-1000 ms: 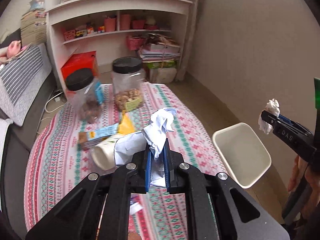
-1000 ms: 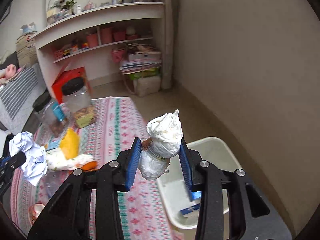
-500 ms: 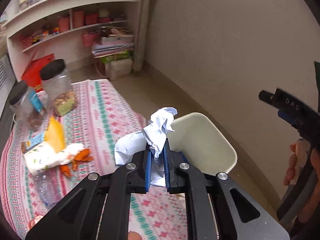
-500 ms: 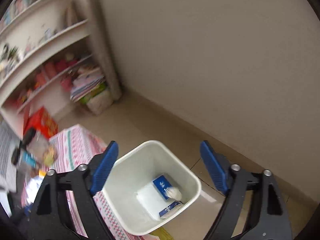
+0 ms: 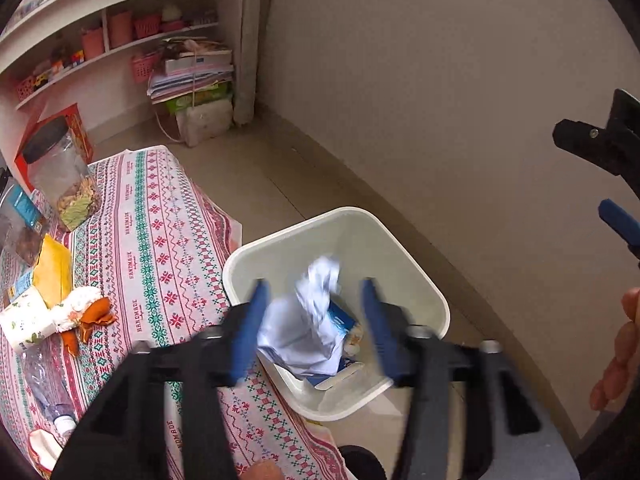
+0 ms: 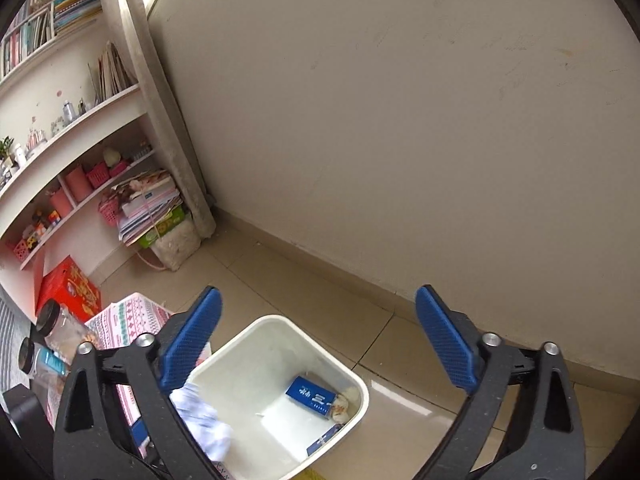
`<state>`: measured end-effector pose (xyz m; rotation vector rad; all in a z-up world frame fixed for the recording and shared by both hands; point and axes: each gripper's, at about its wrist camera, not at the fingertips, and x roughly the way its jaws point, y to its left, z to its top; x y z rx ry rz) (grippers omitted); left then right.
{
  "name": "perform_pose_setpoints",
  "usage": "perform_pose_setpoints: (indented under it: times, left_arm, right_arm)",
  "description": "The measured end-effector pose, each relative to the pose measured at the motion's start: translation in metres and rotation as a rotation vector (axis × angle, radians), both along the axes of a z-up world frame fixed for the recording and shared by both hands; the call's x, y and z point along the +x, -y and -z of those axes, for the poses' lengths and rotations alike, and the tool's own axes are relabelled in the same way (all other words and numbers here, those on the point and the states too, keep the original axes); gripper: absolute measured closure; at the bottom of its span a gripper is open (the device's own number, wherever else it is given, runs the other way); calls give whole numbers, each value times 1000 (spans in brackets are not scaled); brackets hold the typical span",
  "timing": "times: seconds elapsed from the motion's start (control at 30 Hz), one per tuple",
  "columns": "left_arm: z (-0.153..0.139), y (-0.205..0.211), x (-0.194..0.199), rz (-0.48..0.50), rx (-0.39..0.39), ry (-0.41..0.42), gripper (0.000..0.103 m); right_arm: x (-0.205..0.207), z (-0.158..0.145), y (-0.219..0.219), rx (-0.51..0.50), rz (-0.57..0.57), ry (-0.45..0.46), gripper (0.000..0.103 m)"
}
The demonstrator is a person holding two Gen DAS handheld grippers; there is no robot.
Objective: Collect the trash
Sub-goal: 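Move the left tool back over the red noodle bag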
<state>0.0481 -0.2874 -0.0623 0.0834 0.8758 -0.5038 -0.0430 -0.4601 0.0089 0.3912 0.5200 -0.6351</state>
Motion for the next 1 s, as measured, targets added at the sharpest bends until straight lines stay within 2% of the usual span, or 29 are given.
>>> perform_pose_setpoints:
  times: [0.07,0.2,0.37,0.57,0.7,1.0]
  left_arm:
    - [-1,-4,-2,-13,-4,10,33]
    - [-1,-14,-4,-40,22,19,30]
    - [-2,-38,-20,-110,80,66,18]
    - [-3,-77,-45,-234,178,140,14]
    - [1,-107,-59,-294,255,155,14]
    - [19,-200,-73,-522,327,62,14]
  right_arm:
    - [1,-1,-3,-30,-1,-4,7]
    - [6,-2,-18,-95,-26,-23,7]
    - [17,-2,-48,-209,-87,-67,7]
    - [29,0,-80,-227,-193,-92,7]
    - [38,3,-102,-230,-255,-117,7]
    - [54,11,-165,-242,-414,-142,7]
